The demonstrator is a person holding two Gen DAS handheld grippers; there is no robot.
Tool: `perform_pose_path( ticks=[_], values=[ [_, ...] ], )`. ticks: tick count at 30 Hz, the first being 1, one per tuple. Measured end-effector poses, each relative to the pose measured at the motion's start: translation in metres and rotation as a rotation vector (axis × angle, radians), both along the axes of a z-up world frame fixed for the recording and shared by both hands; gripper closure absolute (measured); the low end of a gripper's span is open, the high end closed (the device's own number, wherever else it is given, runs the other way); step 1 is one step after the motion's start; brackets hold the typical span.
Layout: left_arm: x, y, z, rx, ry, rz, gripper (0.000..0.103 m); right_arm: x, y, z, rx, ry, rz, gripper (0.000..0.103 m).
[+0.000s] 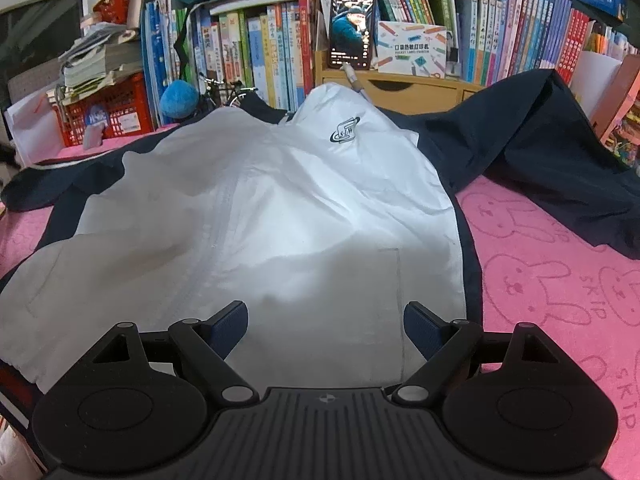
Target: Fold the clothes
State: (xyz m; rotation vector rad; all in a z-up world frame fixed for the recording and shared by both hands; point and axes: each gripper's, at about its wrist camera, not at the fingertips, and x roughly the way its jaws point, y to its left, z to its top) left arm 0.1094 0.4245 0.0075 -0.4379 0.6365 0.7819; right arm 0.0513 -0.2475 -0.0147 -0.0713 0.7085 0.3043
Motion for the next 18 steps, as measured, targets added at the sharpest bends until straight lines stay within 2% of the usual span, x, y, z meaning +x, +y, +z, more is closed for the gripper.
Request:
perform_pose_path(
  ticks=[2, 5, 10, 14, 18],
  values=[
    [-0.014, -0.010, 0.001, -0.002, -0.049, -0.009, 0.042, -0.004, -0.003, 0.004, 0.004, -0.013, -0.004, 0.018],
    [-0.037, -0.043, 0.014, 0.046, -0.142, -0.103, 0.041, -0.014, -0.011, 0.011, 0.020, -0.045, -0.017, 0.018],
    [-0.082, -0.133, 0.046, 0.196, -0.223, -0.409, 0.036, -0.035, -0.034, 0.018, 0.044, -0.091, -0.051, 0.017],
    [-0.132, -0.214, 0.053, 0.189, -0.267, -0.692, 0.030, -0.061, -0.051, 0.015, 0.065, -0.113, -0.065, 0.016],
    [-0.177, -0.285, 0.024, 0.120, -0.287, -0.912, 0.030, -0.094, -0.060, 0.003, 0.079, -0.123, -0.026, 0.012]
  ],
)
